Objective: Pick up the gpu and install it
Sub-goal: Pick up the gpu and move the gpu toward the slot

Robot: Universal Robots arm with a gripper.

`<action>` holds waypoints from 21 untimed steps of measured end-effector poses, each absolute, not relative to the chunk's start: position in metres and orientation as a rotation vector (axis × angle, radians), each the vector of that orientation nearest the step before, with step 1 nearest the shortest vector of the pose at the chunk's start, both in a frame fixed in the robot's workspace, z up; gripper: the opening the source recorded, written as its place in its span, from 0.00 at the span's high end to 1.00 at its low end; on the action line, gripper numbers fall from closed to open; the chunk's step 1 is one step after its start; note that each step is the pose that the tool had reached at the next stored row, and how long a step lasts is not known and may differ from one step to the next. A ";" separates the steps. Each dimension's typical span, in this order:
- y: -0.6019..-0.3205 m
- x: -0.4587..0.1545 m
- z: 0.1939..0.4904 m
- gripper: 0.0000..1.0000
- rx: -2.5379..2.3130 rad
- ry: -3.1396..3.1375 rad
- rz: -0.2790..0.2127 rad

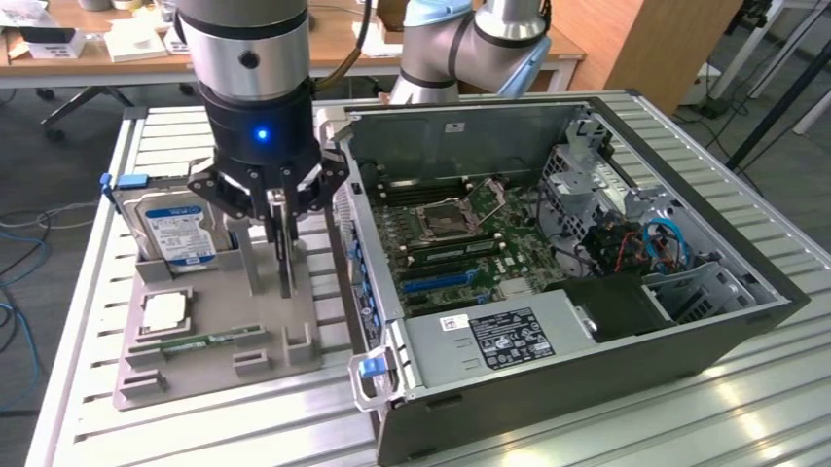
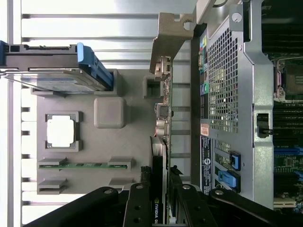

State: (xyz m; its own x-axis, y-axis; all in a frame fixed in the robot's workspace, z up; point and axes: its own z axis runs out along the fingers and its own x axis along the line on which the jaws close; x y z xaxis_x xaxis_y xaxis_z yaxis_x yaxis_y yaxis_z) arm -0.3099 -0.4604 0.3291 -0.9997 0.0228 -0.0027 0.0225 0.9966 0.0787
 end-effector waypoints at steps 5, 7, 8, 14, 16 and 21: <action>-0.460 -0.310 0.333 0.74 0.036 3.135 0.123; -0.460 -0.310 0.336 0.74 0.036 3.135 0.123; -0.460 -0.310 0.337 0.74 0.036 3.135 0.124; -0.460 -0.310 0.343 0.74 0.036 3.135 0.124; -0.460 -0.310 0.346 0.74 0.036 3.135 0.123; -0.460 -0.310 0.352 0.74 0.036 3.135 0.123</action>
